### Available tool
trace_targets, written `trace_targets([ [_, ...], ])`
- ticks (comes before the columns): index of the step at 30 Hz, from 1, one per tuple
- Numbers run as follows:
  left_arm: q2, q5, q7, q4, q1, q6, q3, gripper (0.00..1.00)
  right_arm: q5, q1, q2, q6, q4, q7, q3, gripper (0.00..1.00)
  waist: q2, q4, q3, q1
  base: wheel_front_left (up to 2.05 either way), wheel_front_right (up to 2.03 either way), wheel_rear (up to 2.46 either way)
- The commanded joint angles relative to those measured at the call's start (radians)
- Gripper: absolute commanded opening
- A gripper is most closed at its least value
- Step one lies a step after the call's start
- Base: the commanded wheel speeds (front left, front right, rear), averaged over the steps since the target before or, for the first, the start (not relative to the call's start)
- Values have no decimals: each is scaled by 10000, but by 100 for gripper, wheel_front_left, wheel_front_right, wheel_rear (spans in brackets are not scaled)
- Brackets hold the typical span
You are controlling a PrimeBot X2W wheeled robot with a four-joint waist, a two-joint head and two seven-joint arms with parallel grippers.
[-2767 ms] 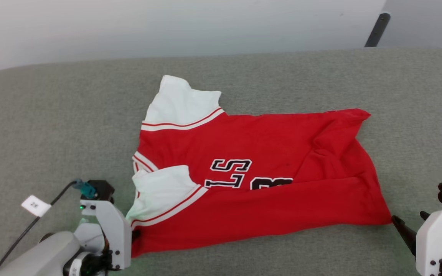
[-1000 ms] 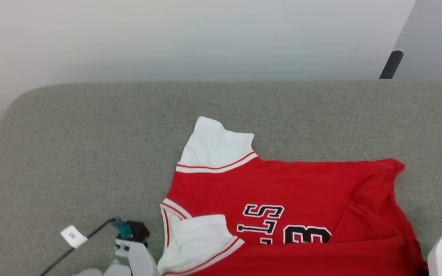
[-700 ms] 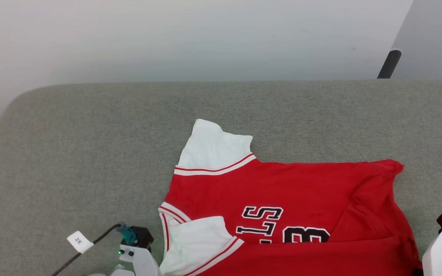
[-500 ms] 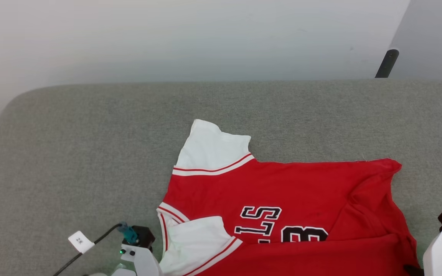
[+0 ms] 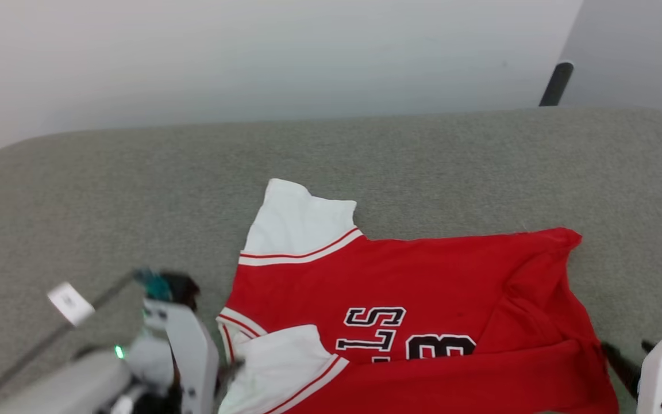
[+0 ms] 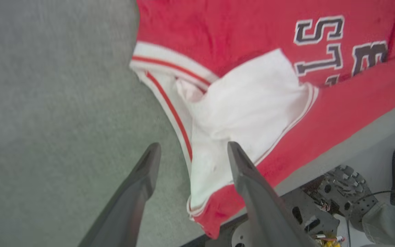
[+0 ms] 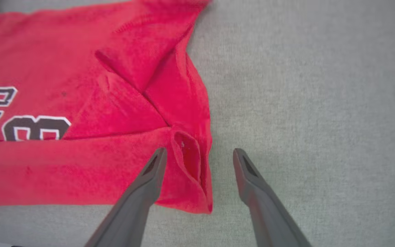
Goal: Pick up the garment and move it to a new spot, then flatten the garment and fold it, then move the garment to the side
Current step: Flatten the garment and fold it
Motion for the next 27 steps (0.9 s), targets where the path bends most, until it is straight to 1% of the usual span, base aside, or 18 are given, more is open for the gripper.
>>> trace_targets([
  [1, 215, 150, 13, -257, -425, 74, 251, 100, -170, 32, 122, -6, -308, -525, -67, 100, 0, -210, 130, 0, 0, 0, 0],
  [4, 494, 635, -145, -389, -1169, 91, 532, 100, -358, -135, 278, -6, -702, -1305, 22, 100, 0, -455, 248, 0, 0, 0, 0],
  [8, 402, 1152, -676, 95, -2128, -173, 977, 100, -550, -336, 464, -6, -991, -2253, 173, 100, 0, -797, 436, 0, 0, 0, 0],
  [10, 266, 1360, -825, 565, -2581, -429, 1099, 100, -621, -457, 573, -6, -1045, -2589, 306, 100, 0, -973, 541, 0, 0, 0, 0],
  [11, 266, 1360, -825, 565, -2581, -429, 1099, 100, -621, -457, 573, -6, -1045, -2589, 306, 100, 0, -973, 541, 0, 0, 0, 0],
  [15, -149, 1634, -930, 1800, -3452, -1047, 1153, 100, -623, -653, 690, -6, -1092, -2964, 580, 100, 0, -1302, 826, 0, 0, 0, 0],
  [21, -745, 1785, -371, 3781, -4564, -1851, 1000, 100, -474, -927, 804, -6, -1217, -3307, 956, 100, 0, -1753, 1409, 0, 0, 0, 0],
  [27, -1398, 1636, 143, 5515, -5290, -2374, 916, 100, -308, -1199, 919, -6, -1262, -3637, 1153, 100, 0, -2056, 1966, 0, 0, 0, 0],
])
